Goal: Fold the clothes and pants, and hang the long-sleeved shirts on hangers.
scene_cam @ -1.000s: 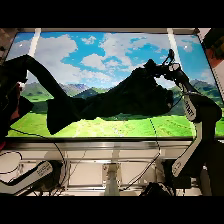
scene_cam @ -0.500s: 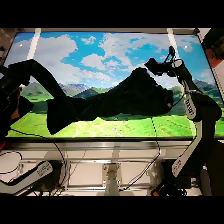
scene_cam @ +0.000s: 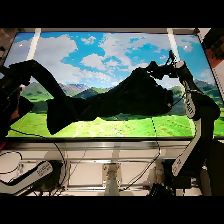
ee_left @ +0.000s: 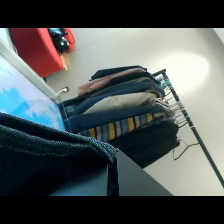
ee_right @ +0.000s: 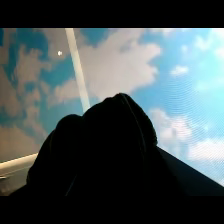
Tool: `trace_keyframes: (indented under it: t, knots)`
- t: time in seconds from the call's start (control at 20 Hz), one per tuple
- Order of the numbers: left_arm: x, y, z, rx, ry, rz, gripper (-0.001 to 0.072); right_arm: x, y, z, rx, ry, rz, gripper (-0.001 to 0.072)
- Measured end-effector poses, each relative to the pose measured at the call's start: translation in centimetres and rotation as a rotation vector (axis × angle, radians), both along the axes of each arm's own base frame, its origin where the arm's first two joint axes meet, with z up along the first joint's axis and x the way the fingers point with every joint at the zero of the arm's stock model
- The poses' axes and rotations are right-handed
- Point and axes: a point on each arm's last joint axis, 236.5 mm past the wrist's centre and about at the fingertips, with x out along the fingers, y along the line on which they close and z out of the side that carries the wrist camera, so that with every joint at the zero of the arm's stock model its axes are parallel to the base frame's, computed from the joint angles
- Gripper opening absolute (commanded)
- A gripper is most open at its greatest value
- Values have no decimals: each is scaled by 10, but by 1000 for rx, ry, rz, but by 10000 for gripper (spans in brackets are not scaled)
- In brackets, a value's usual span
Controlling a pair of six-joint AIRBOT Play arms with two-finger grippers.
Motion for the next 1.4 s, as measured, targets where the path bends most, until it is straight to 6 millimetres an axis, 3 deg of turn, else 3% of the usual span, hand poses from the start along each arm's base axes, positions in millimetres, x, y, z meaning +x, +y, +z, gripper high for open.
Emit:
trace_keyframes:
  t: [0.15, 0.2, 0.4, 0.45, 0.55, 0.8, 0.95, 1.05, 1.15, 1.4]
  knots:
    - [0, 0, -1, 3, 2, -1, 10, -6, 6, -6, 19, 25, 23, 440]
    - [0, -1, -2, 9, 6, -4, 10, -7, 8, -6, 20, 29, 32, 374]
    - [-1, -4, -12, 39, 28, -16, 10, 0, 13, 11, 20, -8, 63, 345]
    - [-1, -4, -14, 43, 33, -18, 10, 3, 14, 17, 17, -26, 69, 287]
    - [0, -4, -18, 46, 44, -21, 11, 7, 15, 28, 13, -51, 83, 31]
    - [2, -3, -26, 46, 63, -25, 10, 8, 18, 38, 13, -64, 107, 26]
    - [3, -2, -27, 47, 65, -22, 10, 10, 9, 46, 31, -57, 76, 26]
    - [7, 0, -30, 53, 74, -1, 9, 13, -9, 59, 47, -58, 29, 25]
    - [16, 1, -31, 54, 79, 32, 9, 15, -40, 76, 48, -63, -44, 25]
    - [45, -14, -5, 47, -55, 146, 9, -1, -145, 125, -37, -71, -237, 25]
